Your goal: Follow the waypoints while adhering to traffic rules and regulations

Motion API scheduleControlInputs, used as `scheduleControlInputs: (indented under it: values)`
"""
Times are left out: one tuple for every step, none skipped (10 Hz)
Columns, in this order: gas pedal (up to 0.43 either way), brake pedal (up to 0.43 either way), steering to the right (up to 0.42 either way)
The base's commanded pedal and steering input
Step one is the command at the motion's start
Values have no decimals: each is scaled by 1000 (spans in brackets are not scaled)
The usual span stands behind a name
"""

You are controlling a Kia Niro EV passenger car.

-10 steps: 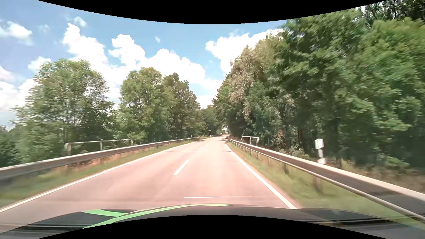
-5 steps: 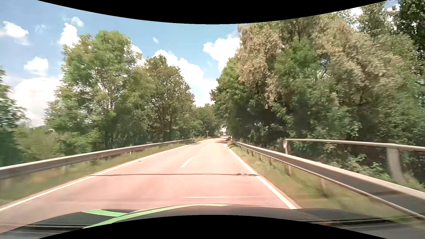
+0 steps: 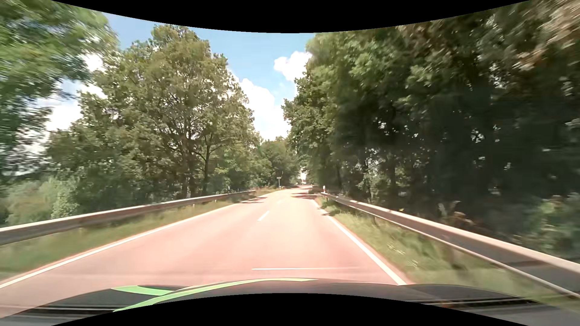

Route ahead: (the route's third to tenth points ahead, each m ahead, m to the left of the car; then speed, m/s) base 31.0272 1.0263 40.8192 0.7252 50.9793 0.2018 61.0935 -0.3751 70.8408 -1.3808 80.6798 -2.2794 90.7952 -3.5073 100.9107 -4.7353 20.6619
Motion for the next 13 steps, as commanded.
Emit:
scheduleControlInputs:
  values:
    - [118,0,6]
    - [118,0,6]
    - [118,0,8]
    - [118,0,10]
    - [118,0,11]
    - [130,0,10]
    - [130,0,10]
    - [130,0,10]
    - [130,0,9]
    - [130,0,9]
    - [130,0,9]
    - [130,0,8]
    - [130,0,8]
